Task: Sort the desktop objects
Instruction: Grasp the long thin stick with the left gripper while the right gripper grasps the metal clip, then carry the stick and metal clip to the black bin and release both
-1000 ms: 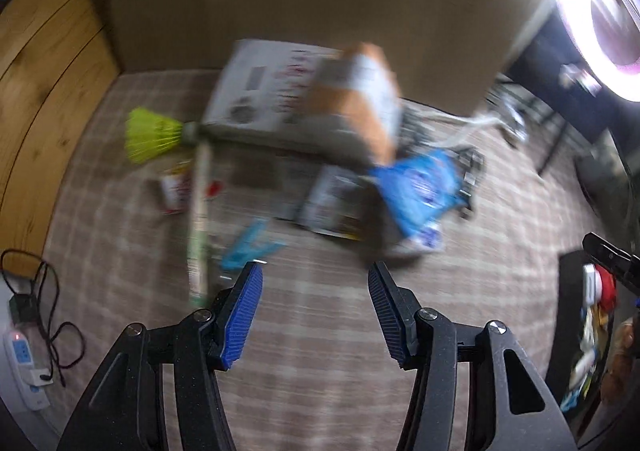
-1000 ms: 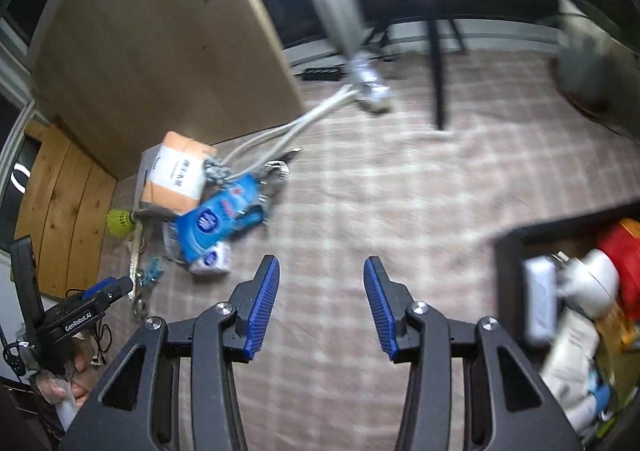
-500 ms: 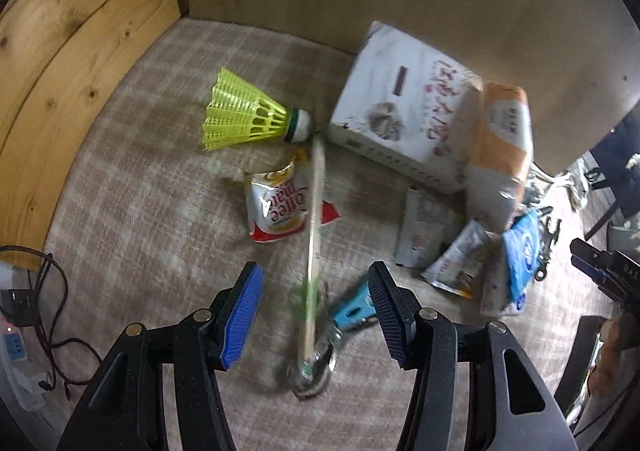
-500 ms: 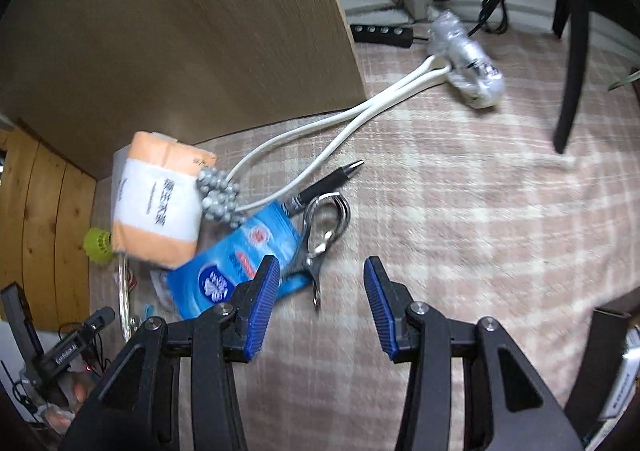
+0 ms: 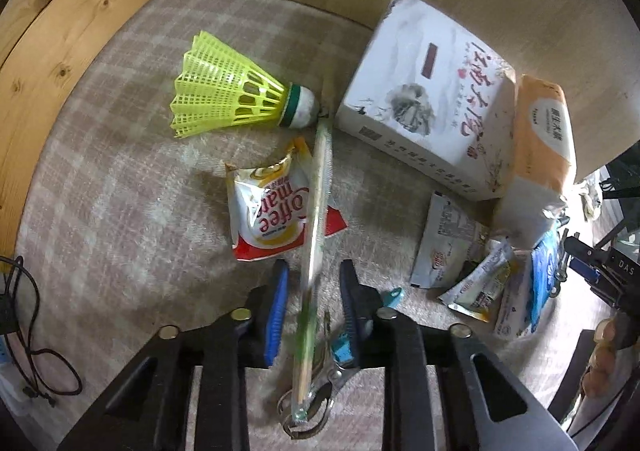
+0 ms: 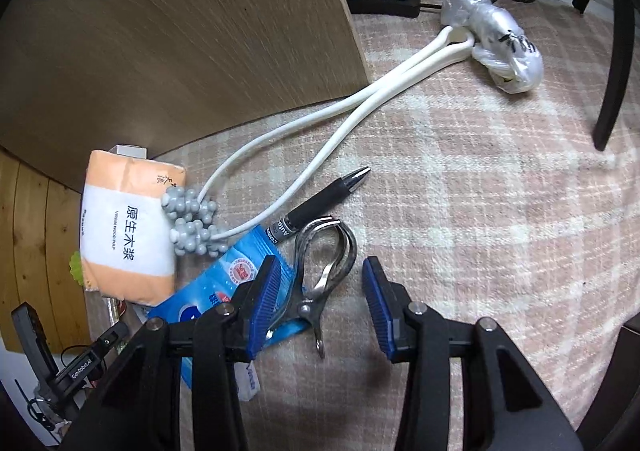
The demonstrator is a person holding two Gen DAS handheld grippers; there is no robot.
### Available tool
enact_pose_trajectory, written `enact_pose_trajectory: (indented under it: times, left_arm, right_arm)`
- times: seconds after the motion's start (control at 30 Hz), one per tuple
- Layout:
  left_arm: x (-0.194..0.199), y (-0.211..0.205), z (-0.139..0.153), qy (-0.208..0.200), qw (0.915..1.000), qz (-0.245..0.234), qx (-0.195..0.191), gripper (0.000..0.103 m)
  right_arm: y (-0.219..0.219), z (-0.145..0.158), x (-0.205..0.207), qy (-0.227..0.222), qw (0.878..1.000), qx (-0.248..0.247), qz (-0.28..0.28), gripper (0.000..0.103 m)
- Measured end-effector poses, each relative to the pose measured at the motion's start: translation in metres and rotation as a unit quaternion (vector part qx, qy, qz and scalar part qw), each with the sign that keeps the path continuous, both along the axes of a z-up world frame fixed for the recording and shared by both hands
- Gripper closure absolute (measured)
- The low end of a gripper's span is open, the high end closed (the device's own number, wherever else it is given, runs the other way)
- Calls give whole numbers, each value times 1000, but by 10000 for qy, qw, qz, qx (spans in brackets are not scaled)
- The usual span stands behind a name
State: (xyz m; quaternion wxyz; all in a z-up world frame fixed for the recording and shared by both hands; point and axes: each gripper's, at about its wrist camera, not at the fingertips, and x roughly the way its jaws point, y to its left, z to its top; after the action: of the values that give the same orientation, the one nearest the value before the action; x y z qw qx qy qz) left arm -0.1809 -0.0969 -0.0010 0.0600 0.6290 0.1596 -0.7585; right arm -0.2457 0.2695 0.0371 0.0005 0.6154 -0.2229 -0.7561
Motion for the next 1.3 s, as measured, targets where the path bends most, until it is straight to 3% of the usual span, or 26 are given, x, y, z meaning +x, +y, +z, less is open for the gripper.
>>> enact_pose_trajectory:
  times: [0.13, 0.57, 0.87, 1.07, 1.1, 1.3]
  left_arm:
    - [1, -1, -5, -33, 10000, 8, -45, 97]
    - [40, -7, 16, 238, 9997, 62, -15, 99]
    - [85, 8, 40, 461, 9989, -31, 108, 100]
    - [88, 64, 69, 701, 9963, -469, 185, 99]
    - [74, 63, 68, 727, 9957, -545, 203, 99]
    - [88, 136, 101, 894, 9870, -1290, 350, 99]
  right_arm:
    - [0, -3, -4, -29, 10000, 87, 22, 77]
    - [19, 7, 34, 25, 9994, 300, 186, 79]
    - [44, 32, 97, 201, 9994, 231, 158, 79]
    - [52, 60, 147, 468, 9987, 218, 32, 79]
    - [50, 62, 150, 505, 9985, 231, -9, 79]
    - [89, 81, 203, 682, 9961, 357, -421, 79]
